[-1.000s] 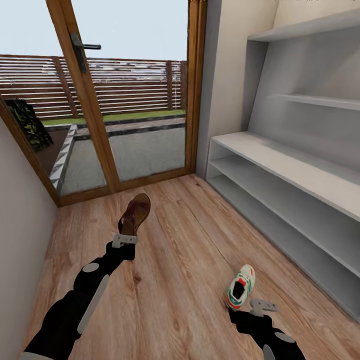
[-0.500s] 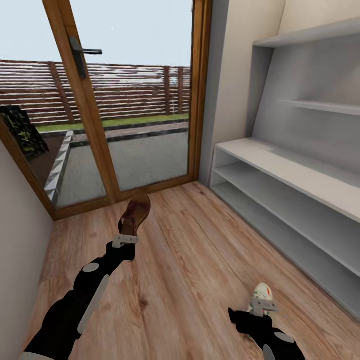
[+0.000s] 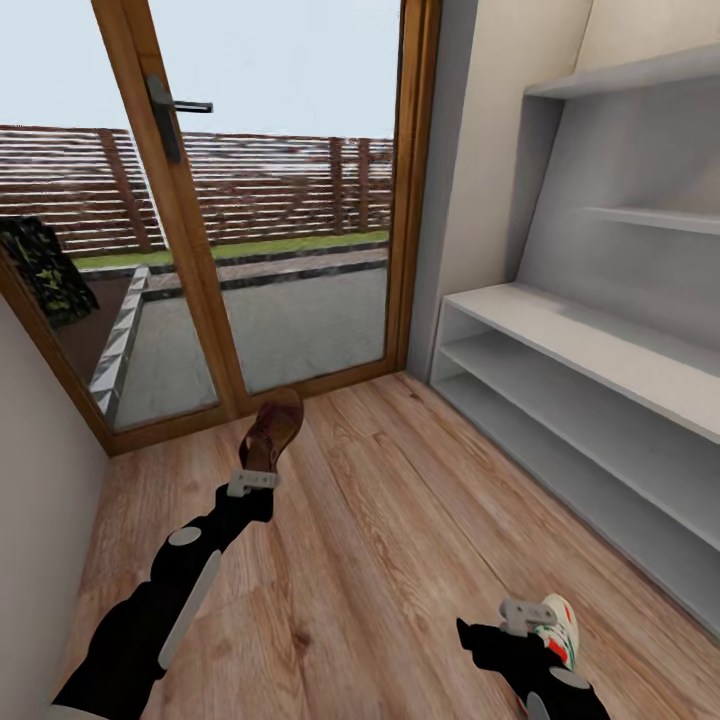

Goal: Pick up the two gym shoes and the two sandals from the corridor floor and place them onto the hallstand (shoe rack) in the corridor, making sure they are on the rack and not on the floor. Arrange them so the two gym shoes are next to each other and the two sandals are next to each other.

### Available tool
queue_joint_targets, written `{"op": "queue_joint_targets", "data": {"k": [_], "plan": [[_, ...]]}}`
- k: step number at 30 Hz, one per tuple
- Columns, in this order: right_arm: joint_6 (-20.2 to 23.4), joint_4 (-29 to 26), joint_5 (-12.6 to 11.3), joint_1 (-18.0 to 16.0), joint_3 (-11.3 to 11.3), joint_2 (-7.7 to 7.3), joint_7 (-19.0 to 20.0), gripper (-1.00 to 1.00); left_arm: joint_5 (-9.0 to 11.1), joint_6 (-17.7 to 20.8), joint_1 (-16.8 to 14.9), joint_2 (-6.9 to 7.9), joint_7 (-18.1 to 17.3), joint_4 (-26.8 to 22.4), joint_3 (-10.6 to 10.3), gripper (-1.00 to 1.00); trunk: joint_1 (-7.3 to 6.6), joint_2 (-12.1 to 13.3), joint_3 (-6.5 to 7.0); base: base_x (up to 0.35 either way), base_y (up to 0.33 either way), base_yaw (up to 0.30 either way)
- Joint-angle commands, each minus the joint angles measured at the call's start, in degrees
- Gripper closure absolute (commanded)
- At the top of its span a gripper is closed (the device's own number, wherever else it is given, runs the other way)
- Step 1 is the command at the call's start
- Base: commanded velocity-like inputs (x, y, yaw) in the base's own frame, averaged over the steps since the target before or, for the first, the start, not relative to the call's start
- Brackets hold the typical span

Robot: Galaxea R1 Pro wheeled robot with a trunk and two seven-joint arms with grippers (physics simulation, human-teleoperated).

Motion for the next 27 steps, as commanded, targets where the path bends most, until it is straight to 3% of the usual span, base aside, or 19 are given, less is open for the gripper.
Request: {"op": "queue_joint_targets", "data": {"k": [1, 8, 27], "plan": [[0.2, -0.1, -0.6, 0.1, 0.0, 0.0, -0.6, -1.0, 0.5, 0.3, 0.0, -0.03, 0.0, -0.1, -0.1, 1.0, -0.01, 0.0, -0.05, 0.0, 0.0, 0.0], [0.2, -0.3, -0.6, 0.4, 0.0, -0.11, -0.6, -1.0, 0.5, 0.3, 0.1, -1.36, 0.1, -0.1, -0.1, 1.0, -0.01, 0.0, -0.05, 0.007, 0.0, 0.0], [0.2, -0.4, -0.6, 0.4, 0.0, -0.04, -0.7, -1.0, 0.5, 0.3, 0.1, -1.44, 0.1, -0.1, -0.1, 1.0, -0.01, 0.0, -0.05, 0.126, 0.074, 0.0]]}}
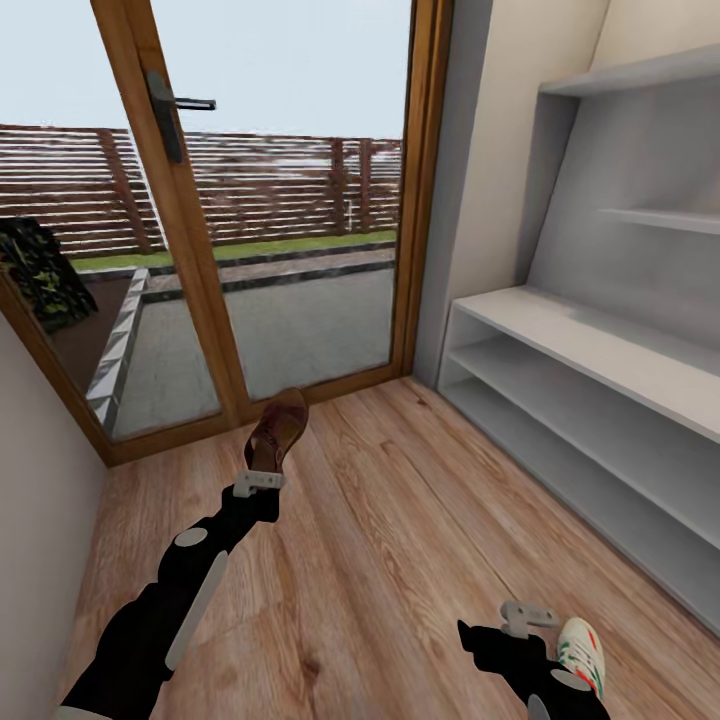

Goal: Pick up the two gym shoes and the two sandals from the corridor floor and place them onto the hallstand (shoe rack) in the corridor, making sure they are on the rack and not on the floor. Arrange them so the two gym shoes are next to each other and the two sandals are next to each other.

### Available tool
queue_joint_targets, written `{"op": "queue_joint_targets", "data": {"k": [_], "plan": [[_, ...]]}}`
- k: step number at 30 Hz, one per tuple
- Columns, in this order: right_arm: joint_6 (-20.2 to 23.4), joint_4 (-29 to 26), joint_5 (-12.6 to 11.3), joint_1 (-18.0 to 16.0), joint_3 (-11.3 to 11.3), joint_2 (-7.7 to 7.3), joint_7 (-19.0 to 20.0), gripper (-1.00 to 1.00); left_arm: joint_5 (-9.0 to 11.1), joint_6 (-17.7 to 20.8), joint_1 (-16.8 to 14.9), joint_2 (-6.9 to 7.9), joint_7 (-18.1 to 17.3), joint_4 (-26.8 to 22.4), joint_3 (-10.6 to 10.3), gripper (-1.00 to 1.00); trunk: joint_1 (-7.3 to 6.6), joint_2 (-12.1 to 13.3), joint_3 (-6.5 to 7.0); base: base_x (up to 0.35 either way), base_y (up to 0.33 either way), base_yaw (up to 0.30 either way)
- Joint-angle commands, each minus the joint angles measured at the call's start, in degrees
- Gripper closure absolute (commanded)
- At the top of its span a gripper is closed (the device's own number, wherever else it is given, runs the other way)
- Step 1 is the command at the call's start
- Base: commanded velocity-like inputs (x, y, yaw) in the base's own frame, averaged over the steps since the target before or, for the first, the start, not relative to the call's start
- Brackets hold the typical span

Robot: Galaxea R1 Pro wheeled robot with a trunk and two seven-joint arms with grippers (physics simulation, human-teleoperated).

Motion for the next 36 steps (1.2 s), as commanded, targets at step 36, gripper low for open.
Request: {"op": "queue_joint_targets", "data": {"k": [36], "plan": [[0.2, -0.2, -0.6, 0.0, 0.1, 0.05, -0.6, -1.0, 0.5, 0.3, 0.0, 0.04, 0.0, -0.1, -0.1, 1.0, 0.0, 0.0, -0.04, 0.064, 0.05, -0.228]]}}
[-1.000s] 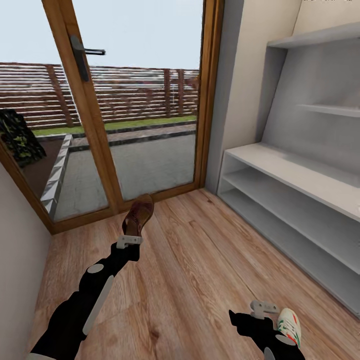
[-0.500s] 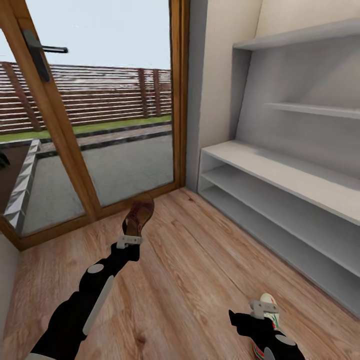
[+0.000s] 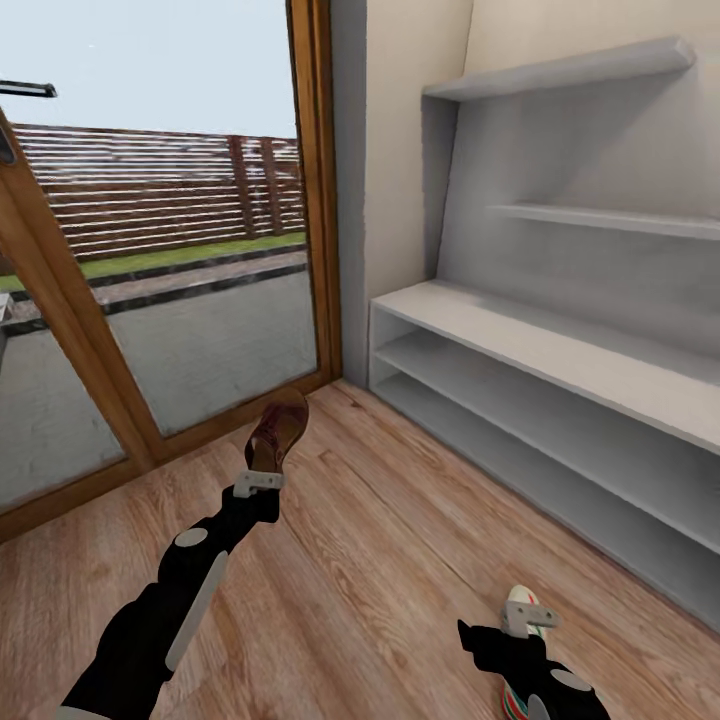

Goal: Pick up the two gym shoes and the two sandals from the corridor floor and place them onto the hallstand (shoe rack) in the corridor, making sure they are on the rack and not on the floor. Arrange them so the two gym shoes are next to each other and the two sandals are next to each other.

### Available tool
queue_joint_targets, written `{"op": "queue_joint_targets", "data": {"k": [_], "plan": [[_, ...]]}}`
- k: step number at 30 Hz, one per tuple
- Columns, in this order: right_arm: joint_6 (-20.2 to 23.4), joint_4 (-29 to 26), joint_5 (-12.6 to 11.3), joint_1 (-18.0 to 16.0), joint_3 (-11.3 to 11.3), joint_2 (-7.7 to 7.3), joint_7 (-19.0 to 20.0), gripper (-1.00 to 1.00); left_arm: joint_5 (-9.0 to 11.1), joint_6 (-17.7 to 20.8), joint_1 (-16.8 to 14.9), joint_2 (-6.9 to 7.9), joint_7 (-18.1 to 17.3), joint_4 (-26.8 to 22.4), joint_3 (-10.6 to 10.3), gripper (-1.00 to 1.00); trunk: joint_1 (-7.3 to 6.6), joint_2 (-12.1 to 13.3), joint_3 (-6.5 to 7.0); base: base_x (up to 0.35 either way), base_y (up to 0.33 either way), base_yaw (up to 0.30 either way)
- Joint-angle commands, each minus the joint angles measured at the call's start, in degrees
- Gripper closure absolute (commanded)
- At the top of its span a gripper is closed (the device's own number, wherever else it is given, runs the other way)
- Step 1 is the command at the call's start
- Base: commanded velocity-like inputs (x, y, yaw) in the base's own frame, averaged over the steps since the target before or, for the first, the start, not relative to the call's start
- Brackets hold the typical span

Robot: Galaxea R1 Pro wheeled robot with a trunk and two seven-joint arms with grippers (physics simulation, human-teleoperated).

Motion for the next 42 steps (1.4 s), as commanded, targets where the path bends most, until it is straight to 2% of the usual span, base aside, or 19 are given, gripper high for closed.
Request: {"op": "queue_joint_targets", "data": {"k": [1, 7, 14, 28, 34, 42], "plan": [[0.2, -0.1, -0.6, 0.0, 0.1, 0.0, -0.6, -1.0, 0.5, 0.3, 0.0, 0.03, 0.0, -0.1, -0.1, 1.0, 0.01, 0.0, -0.04, 0.081, 0.078, -0.036], [0.2, -0.1, -0.6, 0.0, 0.1, 0.01, -0.6, -1.0, 0.5, 0.3, -0.1, 0.01, 0.0, -0.1, -0.1, 1.0, 0.01, 0.0, -0.04, 0.032, 0.031, -0.062], [0.2, -0.1, -0.6, 0.0, 0.1, 0.0, -0.6, -1.0, 0.5, 0.3, -0.1, -0.35, 0.0, -0.1, -0.1, 1.0, 0.01, 0.0, -0.04, 0.003, 0.003, -0.252], [0.2, -0.1, -0.6, 0.0, 0.2, 0.04, -0.6, -1.0, 0.4, 0.2, 0.0, -0.83, 0.0, -0.1, -0.1, 1.0, 3.08, -5.6, -2.56, 0.0, 0.0, -0.287], [0.2, -0.1, -0.6, 0.0, 0.2, 0.08, -0.6, -1.0, 0.4, 0.2, 0.0, -0.83, 0.0, -0.1, -0.1, 1.0, 4.4, -8.0, -3.63, 0.0, 0.0, -0.087], [0.2, -0.1, -0.6, 0.0, 0.2, 0.08, -0.6, -1.0, 0.4, 0.2, 0.0, -0.83, 0.0, -0.1, -0.1, 1.0, 4.6, -8.1, -5.41, 0.0, 0.0, -0.009]]}}
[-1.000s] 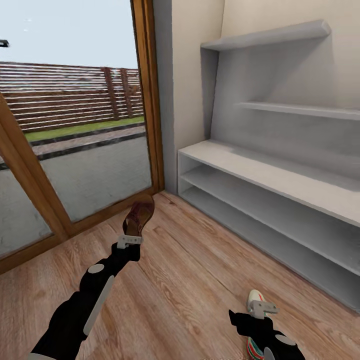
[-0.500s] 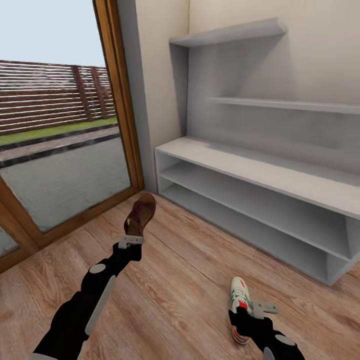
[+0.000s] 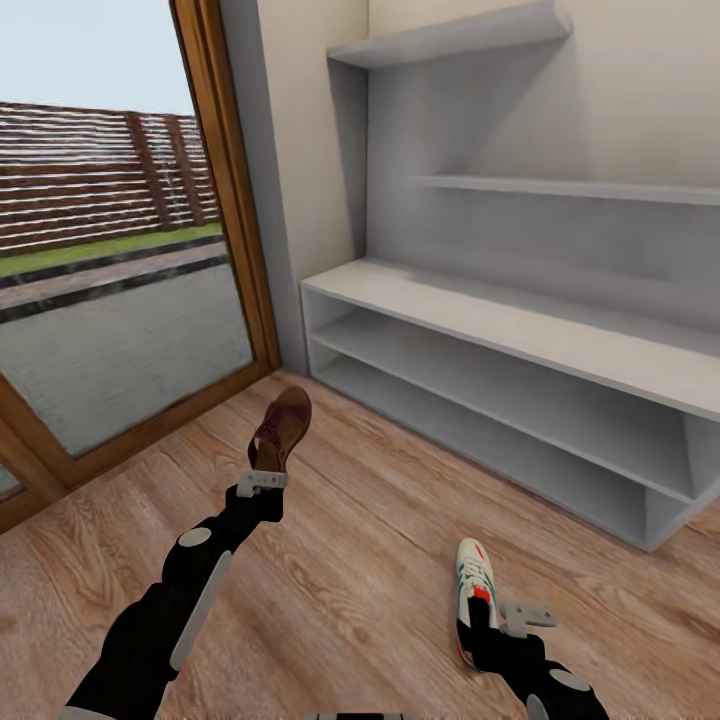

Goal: Pick up the two gym shoes and the two sandals from the corridor floor and place them onto the hallstand (shoe rack) in the corridor, making sure they are on the rack and not on the floor. Arrange them so the two gym shoes are next to each other and the two sandals are next to each other.

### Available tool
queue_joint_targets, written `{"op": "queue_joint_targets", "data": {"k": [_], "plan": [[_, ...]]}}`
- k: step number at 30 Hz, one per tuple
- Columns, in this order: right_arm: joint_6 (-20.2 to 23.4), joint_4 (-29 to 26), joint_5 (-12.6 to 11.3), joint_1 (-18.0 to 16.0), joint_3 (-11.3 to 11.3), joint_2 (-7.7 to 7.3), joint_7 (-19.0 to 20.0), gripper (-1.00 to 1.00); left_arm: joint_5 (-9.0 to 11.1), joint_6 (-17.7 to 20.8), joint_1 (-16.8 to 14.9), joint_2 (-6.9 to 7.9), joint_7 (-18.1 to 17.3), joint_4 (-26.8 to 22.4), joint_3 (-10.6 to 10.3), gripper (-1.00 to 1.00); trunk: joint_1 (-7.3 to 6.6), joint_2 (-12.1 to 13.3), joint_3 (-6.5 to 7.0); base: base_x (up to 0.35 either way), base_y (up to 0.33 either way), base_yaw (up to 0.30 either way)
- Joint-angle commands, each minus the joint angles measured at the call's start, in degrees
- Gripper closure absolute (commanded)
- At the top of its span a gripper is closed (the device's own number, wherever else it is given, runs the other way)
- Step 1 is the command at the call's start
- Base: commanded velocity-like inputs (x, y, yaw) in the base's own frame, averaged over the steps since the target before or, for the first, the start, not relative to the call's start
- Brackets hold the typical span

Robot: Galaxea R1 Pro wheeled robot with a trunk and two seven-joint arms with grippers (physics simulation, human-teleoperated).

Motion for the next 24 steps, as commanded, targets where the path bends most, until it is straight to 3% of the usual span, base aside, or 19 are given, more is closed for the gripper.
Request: {"op": "queue_joint_targets", "data": {"k": [1, 7, 24], "plan": [[0.2, -0.1, -0.6, 0.0, 0.1, 0.0, -0.6, -1.0, 0.5, 0.3, 0.0, 0.04, 0.0, -0.1, -0.1, 1.0, 0.01, 0.0, -0.27, 0.0, 0.0, -0.001], [0.2, -0.1, -0.6, 0.0, 0.1, -0.02, -0.6, -1.0, 0.5, 0.3, -0.1, 0.04, 0.0, -0.1, -0.1, 1.0, 0.17, -0.1, -1.6, 0.0, 0.0, 0.0], [0.2, -0.1, -0.6, 0.0, 0.1, -0.08, -0.6, -1.0, 0.5, 0.3, 0.0, 0.04, 0.0, -0.1, -0.1, 1.0, 0.17, -0.1, -1.19, -0.023, 0.0, -0.031]]}}
